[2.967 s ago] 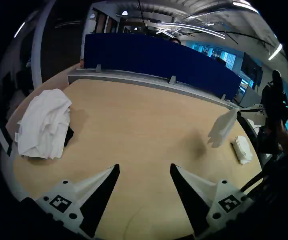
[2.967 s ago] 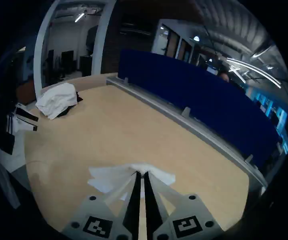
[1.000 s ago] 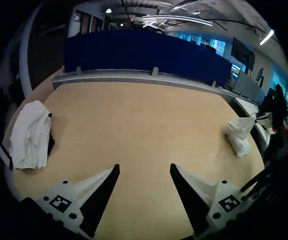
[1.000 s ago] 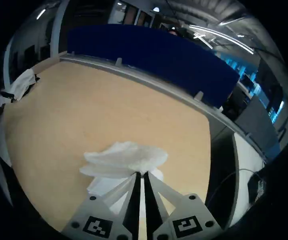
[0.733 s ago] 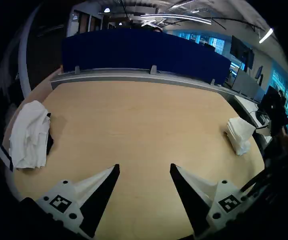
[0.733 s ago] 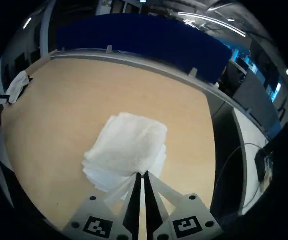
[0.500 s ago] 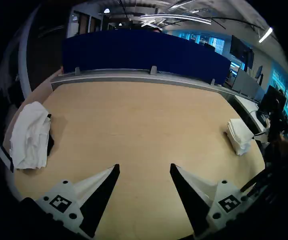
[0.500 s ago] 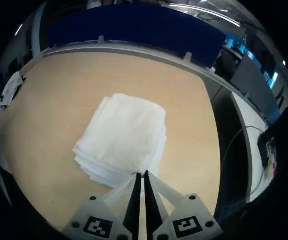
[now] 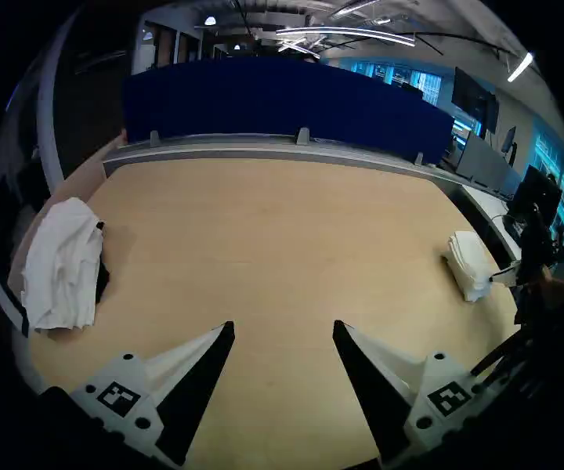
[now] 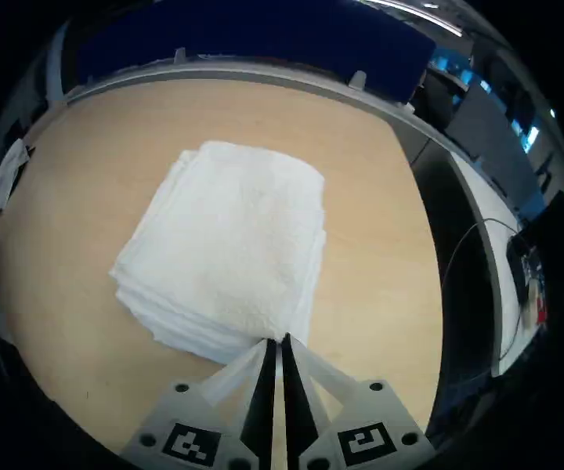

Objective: Fold towel

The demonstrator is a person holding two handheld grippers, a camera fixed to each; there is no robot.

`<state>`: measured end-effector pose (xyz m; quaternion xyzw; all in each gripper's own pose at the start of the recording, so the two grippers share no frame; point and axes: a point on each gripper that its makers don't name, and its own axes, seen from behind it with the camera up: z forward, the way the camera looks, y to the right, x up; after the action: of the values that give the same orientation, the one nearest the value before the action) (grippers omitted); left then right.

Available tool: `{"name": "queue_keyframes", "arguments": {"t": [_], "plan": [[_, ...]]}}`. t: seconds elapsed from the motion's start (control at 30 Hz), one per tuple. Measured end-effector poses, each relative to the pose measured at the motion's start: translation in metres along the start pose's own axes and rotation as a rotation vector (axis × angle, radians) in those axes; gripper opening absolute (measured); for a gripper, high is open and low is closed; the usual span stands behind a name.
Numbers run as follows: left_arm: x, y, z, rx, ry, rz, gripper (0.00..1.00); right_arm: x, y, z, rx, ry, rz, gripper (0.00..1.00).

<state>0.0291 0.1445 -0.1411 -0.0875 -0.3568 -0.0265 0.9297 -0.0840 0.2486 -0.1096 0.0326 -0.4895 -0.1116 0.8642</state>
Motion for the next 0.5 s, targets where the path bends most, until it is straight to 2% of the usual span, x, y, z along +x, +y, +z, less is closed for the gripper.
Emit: {"name": "queue_keyframes", "arguments": {"t": [0.17,0.33,0.47,0.5], "plan": [[-0.0013,-0.0011,-0.001,0.002,0.0,-0.002,0.93,-0.0012,0.0026,0.0013,-0.003,-0.004,0.017,0.05],[-0.0011,-0.0027,-0.0018,0.003,0.0,-0.003,0.93,-0.0004,0.0039,0.0008,-0.015,-0.005,0.007,0.06],[-0.0003,-0.0034,-0.0031,0.003,0.002,-0.004,0.93,0.0007,0.004,-0.0023,-0.029,-0.001,-0.006,0.11],[-0.0001,-0.0035,-0.0036,0.002,0.003,-0.004,0.93,0.0002,0.0051,-0.0037,-0.037,0.0,-0.008,0.16]]}}
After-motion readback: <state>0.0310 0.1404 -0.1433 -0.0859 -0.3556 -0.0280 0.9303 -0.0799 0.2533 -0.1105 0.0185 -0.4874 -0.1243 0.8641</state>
